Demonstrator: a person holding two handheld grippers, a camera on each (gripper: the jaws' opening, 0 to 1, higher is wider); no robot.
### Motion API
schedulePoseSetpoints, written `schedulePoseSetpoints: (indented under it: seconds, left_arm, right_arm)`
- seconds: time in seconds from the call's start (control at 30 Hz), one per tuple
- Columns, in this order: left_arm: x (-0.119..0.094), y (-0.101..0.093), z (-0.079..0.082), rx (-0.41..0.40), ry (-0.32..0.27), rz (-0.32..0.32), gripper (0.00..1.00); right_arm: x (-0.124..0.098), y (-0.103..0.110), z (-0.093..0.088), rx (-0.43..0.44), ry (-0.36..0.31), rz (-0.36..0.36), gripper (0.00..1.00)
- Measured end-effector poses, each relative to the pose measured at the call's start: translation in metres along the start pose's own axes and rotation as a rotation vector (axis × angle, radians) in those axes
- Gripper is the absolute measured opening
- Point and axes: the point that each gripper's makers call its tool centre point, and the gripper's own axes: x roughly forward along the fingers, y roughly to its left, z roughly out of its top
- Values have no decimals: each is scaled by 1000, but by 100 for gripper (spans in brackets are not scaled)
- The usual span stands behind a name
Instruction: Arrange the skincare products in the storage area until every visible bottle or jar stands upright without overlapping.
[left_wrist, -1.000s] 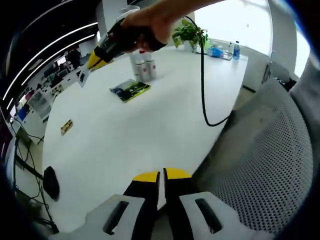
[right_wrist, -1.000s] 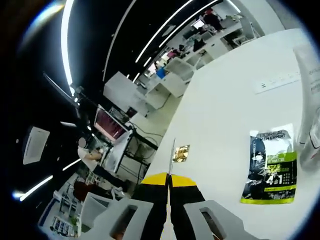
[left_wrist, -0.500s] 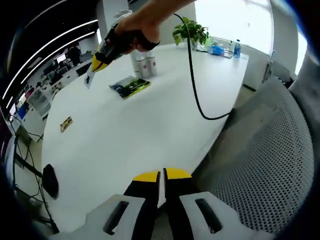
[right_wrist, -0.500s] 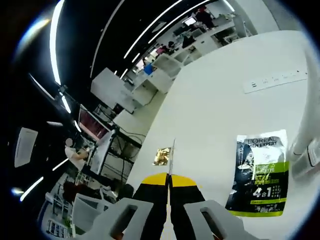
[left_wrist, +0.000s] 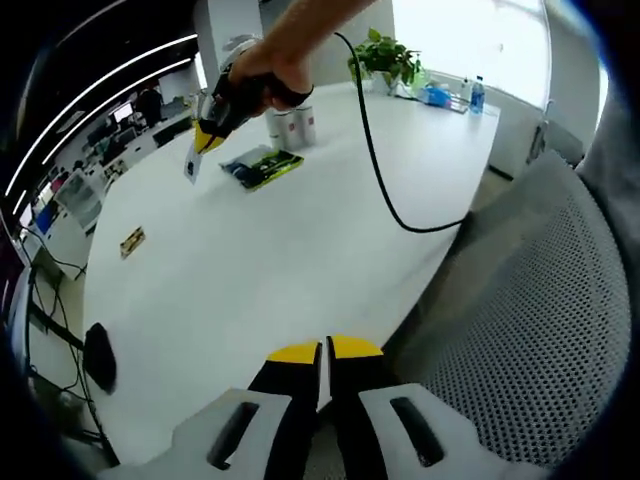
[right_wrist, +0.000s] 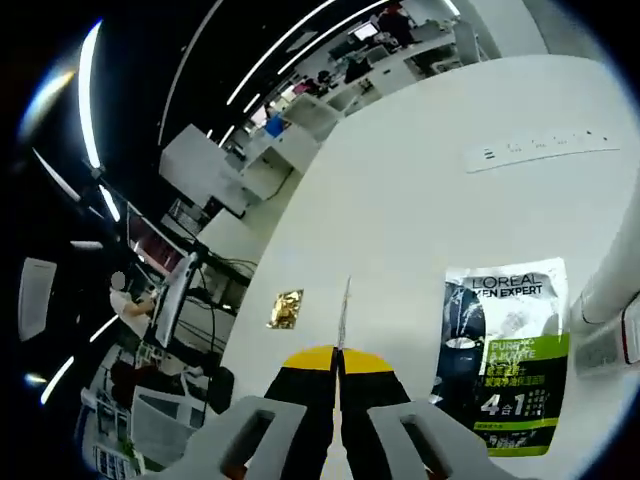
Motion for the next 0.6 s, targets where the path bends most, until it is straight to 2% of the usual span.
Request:
schedulePoseSetpoints:
  seconds: [0.13,0.33,0.6]
  left_arm:
    - [1,1,-2,-8,9,4,0]
    - [0,3,-3,-16,16,11,0]
    - [1,5,-6,-26,28,19,0]
  right_arm:
    - [6,-9,0,13,19,-13,0]
    - [12,-20,3,71,11,-21,0]
    - [22,-39,-4,92,50,-73,0]
